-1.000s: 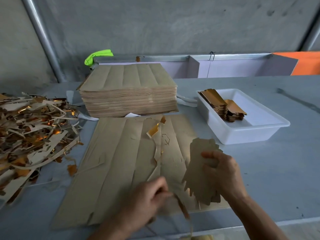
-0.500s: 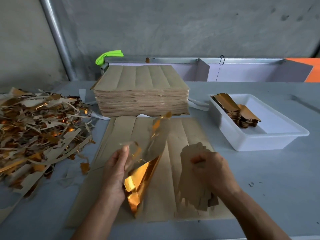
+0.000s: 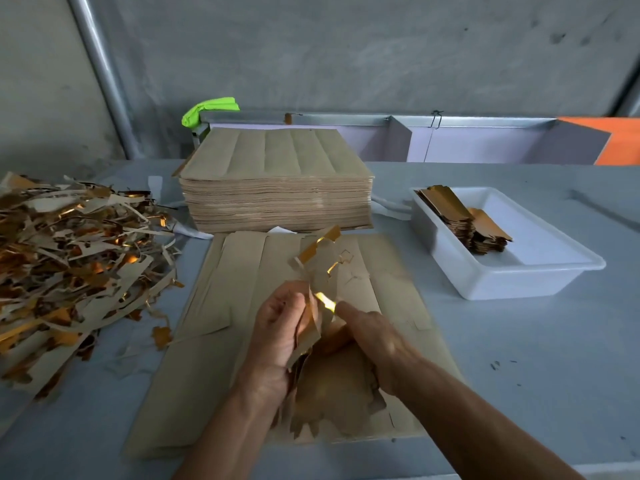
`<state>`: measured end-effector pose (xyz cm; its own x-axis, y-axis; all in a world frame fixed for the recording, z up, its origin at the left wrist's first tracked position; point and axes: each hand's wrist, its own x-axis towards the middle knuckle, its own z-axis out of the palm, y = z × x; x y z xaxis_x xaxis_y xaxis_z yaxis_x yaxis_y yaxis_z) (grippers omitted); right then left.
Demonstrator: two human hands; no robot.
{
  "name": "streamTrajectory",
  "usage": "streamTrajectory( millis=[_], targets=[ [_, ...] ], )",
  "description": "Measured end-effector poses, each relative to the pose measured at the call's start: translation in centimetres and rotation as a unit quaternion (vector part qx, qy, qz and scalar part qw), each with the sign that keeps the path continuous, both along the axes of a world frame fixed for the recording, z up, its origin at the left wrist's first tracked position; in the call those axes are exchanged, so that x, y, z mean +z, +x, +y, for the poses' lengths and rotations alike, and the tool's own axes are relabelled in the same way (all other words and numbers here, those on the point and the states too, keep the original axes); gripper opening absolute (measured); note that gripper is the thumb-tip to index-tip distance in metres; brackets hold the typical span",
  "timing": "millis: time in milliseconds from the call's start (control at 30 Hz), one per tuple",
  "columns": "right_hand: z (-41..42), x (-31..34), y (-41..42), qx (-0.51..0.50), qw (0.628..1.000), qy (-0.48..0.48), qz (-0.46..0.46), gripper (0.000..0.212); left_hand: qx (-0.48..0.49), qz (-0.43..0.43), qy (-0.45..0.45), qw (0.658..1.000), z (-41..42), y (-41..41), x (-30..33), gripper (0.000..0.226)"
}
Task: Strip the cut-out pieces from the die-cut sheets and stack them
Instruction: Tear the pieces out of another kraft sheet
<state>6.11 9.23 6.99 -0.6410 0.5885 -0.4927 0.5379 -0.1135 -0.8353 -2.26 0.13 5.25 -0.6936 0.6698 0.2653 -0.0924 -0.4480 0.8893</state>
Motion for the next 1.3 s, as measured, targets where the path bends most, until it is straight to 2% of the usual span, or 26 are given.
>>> streamTrajectory(
  millis=[100, 200, 267, 333, 467, 567, 633, 667, 700, 767, 833, 867, 933, 1000, 1100, 1167, 1300],
  targets=[
    [0.0, -0.8, -0.3, -0.016, 1.0, -0.005, -0.018, 0.031, -0.069, -0.006, 0.026, 0.997, -0.1, 0.5, -0.8, 0.032],
    [0.4, -1.6, -0.3, -0.009, 0.999, 0.029, -0.017, 0.012, -0.077, -0.01, -0.026, 0.997, -0.5, 0.5, -1.5, 0.028],
    [0.9, -1.7, 0.0, -0.021, 0.998, 0.055, -0.02, 0.013, -0.036, -0.038, -0.084, 0.995, -1.3, -0.4, -2.0, 0.018],
    [1.6, -1.9, 0.4, -0.04, 0.995, 0.089, -0.027, 0.017, 0.015, -0.043, -0.15, 0.988, -2.5, -1.9, -2.6, 0.024],
    [2.9, -1.4, 1.2, -0.025, 0.989, 0.141, -0.044, 0.018, 0.135, 0.059, -0.261, 0.954, -4.7, -5.3, -3.1, 0.02],
    [3.8, -1.1, 1.9, -0.023, 0.987, 0.154, -0.04, 0.013, 0.241, 0.2, -0.342, 0.886, -5.4, -7.7, -3.1, 0.031],
    [4.3, -0.9, 2.2, -0.022, 0.984, 0.173, -0.034, 0.013, 0.259, 0.311, -0.431, 0.806, -5.4, -8.5, -3.1, 0.031],
    [4.5, -0.8, 2.3, -0.019, 0.984, 0.175, -0.031, 0.015, 0.249, 0.368, -0.467, 0.765, -5.1, -8.3, -3.1, 0.026],
    [4.6, -0.9, 2.3, -0.016, 0.985, 0.17, -0.029, 0.017, 0.242, 0.417, -0.471, 0.739, -4.6, -7.8, -3.0, 0.018],
    [4.6, -1.2, 2.3, -0.009, 0.988, 0.153, -0.029, 0.017, 0.231, 0.481, -0.417, 0.736, -2.9, -6.0, -3.0, 0.013],
    [4.4, -1.7, 2.1, -0.001, 0.988, 0.151, -0.031, 0.015, 0.158, 0.485, -0.392, 0.766, -0.7, -3.5, -3.6, 0.034],
    [4.3, -2.0, 2.1, 0.002, 0.988, 0.152, -0.027, 0.013, 0.107, 0.473, -0.414, 0.77, 0.2, -2.3, -4.1, 0.045],
    [4.0, -2.5, 2.0, 0.002, 0.988, 0.151, -0.01, 0.01, 0.028, 0.482, -0.495, 0.722, 1.4, -0.8, -5.9, 0.055],
    [4.0, -2.9, 2.0, -0.01, 0.987, 0.158, -0.006, 0.01, 0.013, 0.508, -0.525, 0.683, 1.9, -0.8, -7.1, 0.054],
    [4.1, -3.0, 2.4, -0.049, 0.988, 0.144, -0.009, 0.011, 0.012, 0.527, -0.538, 0.658, 1.9, -2.0, -7.6, 0.052],
    [4.5, -2.9, 3.0, -0.075, 0.992, 0.101, -0.01, 0.009, 0.007, 0.54, -0.543, 0.643, 1.9, -2.7, -7.9, 0.05],
    [5.5, -2.3, 4.6, -0.101, 0.995, 0.021, -0.005, 0.005, 0.017, 0.552, -0.54, 0.636, 2.0, -3.1, -8.6, 0.049]
  ],
)
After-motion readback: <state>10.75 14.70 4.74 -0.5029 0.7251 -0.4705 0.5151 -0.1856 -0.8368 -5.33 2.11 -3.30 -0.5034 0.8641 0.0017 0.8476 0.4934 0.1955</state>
